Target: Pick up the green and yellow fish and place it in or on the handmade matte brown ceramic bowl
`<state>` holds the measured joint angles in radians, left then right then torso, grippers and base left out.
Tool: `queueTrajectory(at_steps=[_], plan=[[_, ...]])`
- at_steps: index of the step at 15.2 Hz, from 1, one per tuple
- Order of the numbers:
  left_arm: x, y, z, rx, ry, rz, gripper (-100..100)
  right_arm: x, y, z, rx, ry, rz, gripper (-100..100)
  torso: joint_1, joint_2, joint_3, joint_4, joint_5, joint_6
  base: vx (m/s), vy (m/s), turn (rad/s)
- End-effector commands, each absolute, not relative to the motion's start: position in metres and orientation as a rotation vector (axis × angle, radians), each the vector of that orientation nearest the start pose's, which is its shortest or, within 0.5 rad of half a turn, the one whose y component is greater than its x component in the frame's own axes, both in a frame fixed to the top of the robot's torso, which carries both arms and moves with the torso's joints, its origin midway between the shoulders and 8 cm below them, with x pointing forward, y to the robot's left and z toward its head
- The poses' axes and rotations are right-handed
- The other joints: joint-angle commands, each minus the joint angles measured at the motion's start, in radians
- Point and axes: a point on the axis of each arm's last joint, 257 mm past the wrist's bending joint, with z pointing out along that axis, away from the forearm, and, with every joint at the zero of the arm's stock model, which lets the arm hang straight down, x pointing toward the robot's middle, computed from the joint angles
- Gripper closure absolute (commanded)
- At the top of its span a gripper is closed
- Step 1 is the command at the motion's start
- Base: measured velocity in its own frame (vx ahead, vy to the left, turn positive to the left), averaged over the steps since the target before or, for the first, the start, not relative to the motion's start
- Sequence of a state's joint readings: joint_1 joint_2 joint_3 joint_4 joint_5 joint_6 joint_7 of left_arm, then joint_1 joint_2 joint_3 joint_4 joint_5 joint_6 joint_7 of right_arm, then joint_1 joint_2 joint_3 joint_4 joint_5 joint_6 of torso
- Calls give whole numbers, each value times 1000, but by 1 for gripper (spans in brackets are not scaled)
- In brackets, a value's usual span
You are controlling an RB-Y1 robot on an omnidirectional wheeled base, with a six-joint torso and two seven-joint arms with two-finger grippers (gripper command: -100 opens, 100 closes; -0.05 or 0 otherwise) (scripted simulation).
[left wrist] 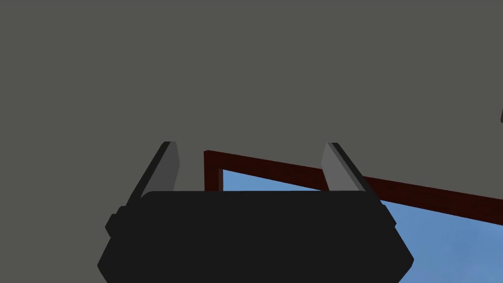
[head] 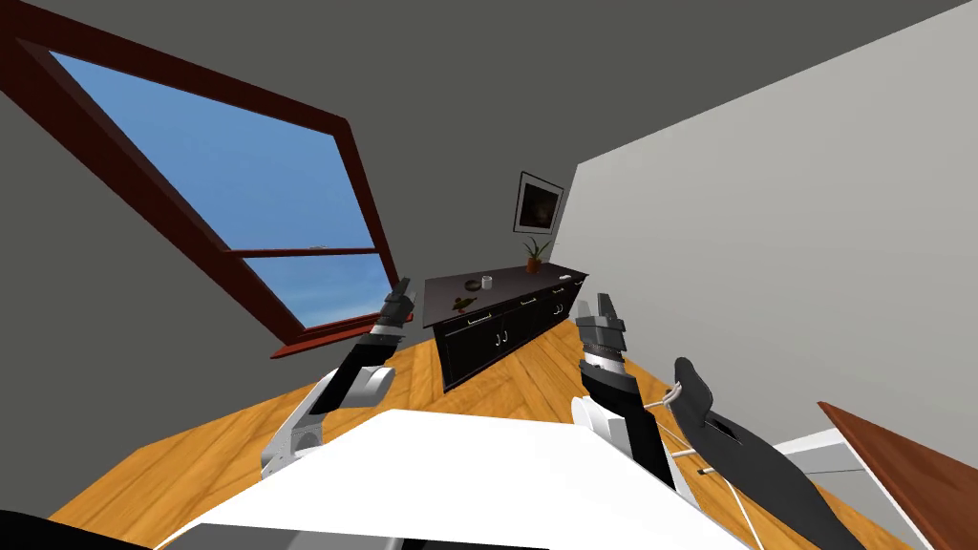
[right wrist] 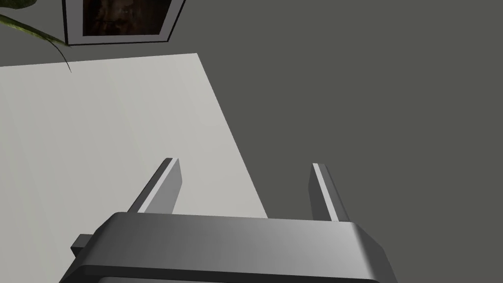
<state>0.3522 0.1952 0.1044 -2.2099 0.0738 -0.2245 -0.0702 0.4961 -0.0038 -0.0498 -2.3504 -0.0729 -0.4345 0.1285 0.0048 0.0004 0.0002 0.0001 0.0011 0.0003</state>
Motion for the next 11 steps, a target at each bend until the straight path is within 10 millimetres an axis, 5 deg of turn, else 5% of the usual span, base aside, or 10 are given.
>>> queueTrajectory(at_steps=[1,11], plan=[[413,311,-4,-708,872,-1161,-100,336,-301,46,638,597,1186,0,0,0,0,0,0,0,-15,49,-99],[447,322,-22,-885,903,-1234,-100,336,-301,46,638,597,1186,0,0,-1,-1,0,0,0,-8,63,-125]])
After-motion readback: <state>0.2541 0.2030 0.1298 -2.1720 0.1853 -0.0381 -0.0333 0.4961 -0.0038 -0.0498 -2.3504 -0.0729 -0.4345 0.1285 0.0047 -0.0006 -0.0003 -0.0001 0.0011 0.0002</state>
